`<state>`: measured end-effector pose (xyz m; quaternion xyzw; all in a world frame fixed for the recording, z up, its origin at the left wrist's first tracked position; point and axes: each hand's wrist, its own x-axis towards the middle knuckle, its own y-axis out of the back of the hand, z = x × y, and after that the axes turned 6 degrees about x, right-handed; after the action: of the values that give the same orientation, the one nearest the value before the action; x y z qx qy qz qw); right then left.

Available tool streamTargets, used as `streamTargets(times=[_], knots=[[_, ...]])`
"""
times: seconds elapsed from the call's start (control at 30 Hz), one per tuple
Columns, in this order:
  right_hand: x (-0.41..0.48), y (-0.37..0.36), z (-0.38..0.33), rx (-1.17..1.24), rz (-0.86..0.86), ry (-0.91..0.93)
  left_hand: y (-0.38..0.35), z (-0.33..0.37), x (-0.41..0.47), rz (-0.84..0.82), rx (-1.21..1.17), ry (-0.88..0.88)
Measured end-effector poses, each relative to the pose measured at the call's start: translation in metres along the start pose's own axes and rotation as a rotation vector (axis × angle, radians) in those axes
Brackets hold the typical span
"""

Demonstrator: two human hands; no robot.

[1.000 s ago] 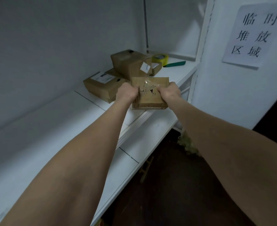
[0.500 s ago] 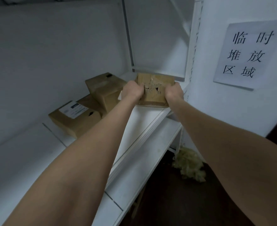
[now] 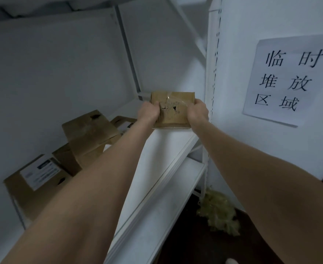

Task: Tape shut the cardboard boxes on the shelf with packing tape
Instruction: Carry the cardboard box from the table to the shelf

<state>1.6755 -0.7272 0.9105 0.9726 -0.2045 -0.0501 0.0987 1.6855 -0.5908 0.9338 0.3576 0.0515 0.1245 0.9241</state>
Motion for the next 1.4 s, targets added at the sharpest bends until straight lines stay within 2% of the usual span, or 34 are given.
streamTargets(times=[0.4,0.63,0.73,0.87,0.97,1.03,1.17,1.23,1.4], knots=[[0.148,0.002,-0.024,0.101,-0.368,0.015,-0.038,0.057,0.087,0.158,-0.12,0.081],[0.166,-0.035,-0.037,0.255,-0.699,-0.171,-0.011,0.044,0.101,0.259,-0.175,0.084],[0.166,-0.056,-0.04,0.31,-0.711,-0.184,0.0,0.029,0.104,0.282,-0.154,0.091],[0.163,-0.086,-0.04,0.359,-0.551,-0.213,0.006,0.003,0.11,0.37,-0.063,0.276],[0.165,-0.107,-0.035,0.473,-0.476,-0.263,0.0,-0.019,0.106,0.156,0.306,0.342],[0.159,-0.113,-0.033,0.522,-0.46,-0.315,-0.012,-0.035,0.101,-0.069,0.503,0.248],[0.148,-0.126,-0.023,0.54,-0.543,-0.416,-0.037,-0.064,0.099,-0.342,0.78,0.066],[0.144,-0.134,-0.02,0.524,-0.562,-0.439,-0.039,-0.082,0.103,-0.314,0.898,0.046],[0.121,-0.153,-0.017,0.481,-0.674,-0.484,-0.014,-0.105,0.101,-0.276,0.944,0.09]])
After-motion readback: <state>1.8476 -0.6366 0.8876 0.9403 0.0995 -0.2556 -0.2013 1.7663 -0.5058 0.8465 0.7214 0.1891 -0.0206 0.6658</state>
